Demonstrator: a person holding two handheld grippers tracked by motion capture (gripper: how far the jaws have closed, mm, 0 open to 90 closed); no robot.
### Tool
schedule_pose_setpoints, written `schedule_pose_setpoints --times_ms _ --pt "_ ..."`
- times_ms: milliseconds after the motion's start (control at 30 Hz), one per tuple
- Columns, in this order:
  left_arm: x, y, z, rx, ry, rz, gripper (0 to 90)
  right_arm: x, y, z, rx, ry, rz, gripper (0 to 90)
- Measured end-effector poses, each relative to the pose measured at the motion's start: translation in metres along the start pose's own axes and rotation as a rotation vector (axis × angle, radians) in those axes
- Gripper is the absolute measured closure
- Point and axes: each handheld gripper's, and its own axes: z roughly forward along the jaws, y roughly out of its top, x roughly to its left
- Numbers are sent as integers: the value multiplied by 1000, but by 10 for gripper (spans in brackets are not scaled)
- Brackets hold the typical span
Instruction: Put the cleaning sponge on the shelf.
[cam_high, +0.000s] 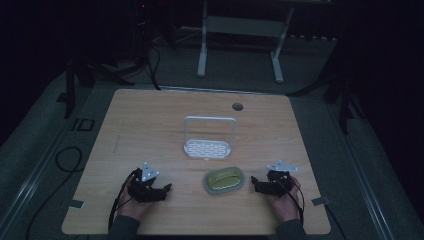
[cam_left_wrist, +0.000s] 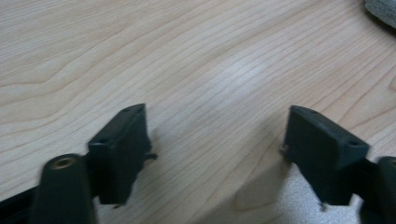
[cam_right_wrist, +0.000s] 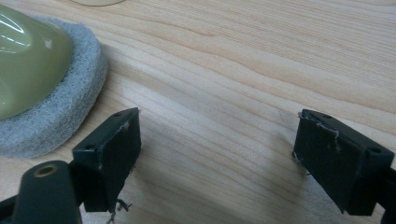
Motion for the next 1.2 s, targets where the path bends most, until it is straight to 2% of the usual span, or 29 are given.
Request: schedule_pose_setpoints --times_ms 67,133,233,300,367,467,600,767,900,1200 --pt "2 0 -1 3 5 -3 316 1 0 0 1 -2 4 151" --pt "4 0 -3 5 11 -19 333 1 0 0 0 -3 6 152" --pt "5 -1 -5 4 0 -33 381 2 0 -1 6 -10 12 151" --pt "6 -1 -7 1 -21 -49 425 2 1 -1 19 -17 18 171" --pt "8 0 -8 -11 -59 -71 449 2 3 -4 30 -26 28 251" --pt "9 0 -10 -26 -69 -87 479 1 4 -10 3 -32 40 370" --pt "10 1 -13 -36 -85 -89 502 1 9 -19 -31 4 37 561" --pt "11 2 -14 -33 -92 -93 506 4 15 -18 -39 48 32 686" --pt "12 2 -15 -30 -99 -94 509 9 18 -20 -70 63 16 898" --pt "10 3 -17 -23 -107 -77 507 24 29 -6 -34 88 -24 900"
